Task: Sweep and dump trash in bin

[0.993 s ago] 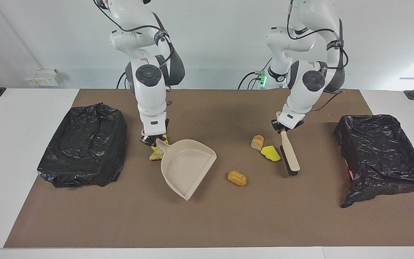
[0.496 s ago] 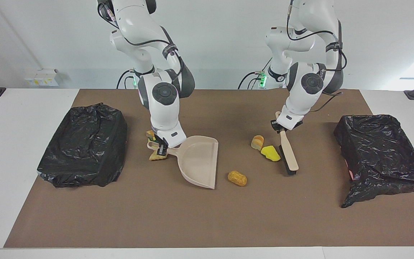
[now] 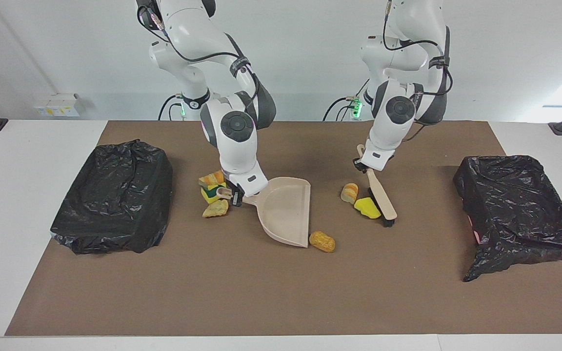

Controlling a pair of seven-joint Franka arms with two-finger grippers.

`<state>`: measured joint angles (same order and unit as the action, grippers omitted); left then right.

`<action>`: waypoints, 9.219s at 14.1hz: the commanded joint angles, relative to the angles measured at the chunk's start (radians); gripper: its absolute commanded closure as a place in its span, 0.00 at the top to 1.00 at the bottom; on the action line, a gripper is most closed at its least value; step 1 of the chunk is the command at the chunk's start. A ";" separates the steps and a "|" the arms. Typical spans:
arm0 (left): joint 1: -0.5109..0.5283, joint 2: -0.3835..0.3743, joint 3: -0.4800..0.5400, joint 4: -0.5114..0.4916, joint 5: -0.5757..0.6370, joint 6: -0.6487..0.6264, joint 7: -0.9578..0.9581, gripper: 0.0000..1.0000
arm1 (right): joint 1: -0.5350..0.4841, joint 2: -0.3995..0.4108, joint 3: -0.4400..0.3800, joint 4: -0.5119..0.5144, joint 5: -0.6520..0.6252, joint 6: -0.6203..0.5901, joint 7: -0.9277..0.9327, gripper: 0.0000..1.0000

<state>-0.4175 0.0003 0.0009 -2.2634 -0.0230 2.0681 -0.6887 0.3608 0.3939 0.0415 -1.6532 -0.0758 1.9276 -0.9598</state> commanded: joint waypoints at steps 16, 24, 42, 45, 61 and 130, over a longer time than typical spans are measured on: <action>-0.196 0.136 -0.012 0.177 -0.252 0.153 -0.163 0.00 | -0.006 -0.015 0.035 -0.031 0.014 -0.007 0.161 0.00; -0.210 0.141 -0.139 0.275 -0.253 0.089 -0.025 0.00 | 0.000 -0.029 0.037 -0.054 -0.022 -0.002 0.150 0.00; 0.092 0.236 -0.114 0.344 -0.141 0.021 0.382 0.00 | 0.021 -0.044 0.038 -0.086 -0.041 0.024 0.288 0.00; 0.083 0.264 -0.116 0.346 -0.098 0.009 0.388 0.00 | 0.020 -0.044 0.038 -0.089 -0.039 0.024 0.285 0.00; -0.058 0.236 -0.113 0.438 -0.115 -0.103 0.362 0.00 | 0.020 -0.046 0.038 -0.089 -0.041 0.022 0.282 0.00; 0.437 0.047 -0.105 0.691 -0.009 -0.525 0.718 1.00 | -0.389 -0.422 0.034 -0.194 -0.957 -0.322 -0.358 0.00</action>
<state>0.0147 0.0505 -0.0987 -1.6029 -0.0563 1.5907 0.0090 -0.0764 -0.0164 0.0725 -1.8545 -0.9942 1.6885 -1.3438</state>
